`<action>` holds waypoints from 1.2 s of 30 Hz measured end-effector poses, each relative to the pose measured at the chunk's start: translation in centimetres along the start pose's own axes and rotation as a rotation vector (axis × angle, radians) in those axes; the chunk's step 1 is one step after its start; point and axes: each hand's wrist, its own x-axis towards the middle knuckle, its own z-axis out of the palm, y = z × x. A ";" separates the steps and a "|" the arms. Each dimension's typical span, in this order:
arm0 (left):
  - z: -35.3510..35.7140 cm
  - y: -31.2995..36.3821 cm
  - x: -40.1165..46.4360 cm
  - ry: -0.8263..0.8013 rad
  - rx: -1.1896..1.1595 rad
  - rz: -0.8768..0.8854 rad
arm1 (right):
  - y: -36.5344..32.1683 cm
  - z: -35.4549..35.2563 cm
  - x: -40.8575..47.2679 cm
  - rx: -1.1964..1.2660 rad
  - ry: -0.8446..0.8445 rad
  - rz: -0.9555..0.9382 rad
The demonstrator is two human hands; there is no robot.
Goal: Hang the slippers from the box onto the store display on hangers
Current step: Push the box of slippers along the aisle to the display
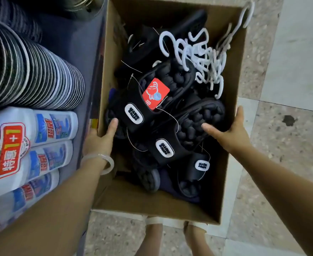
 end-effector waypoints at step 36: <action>-1.6 4.0 -2.0 0.230 0.393 0.287 | -2.6 -4.8 -2.7 -0.225 0.328 -0.010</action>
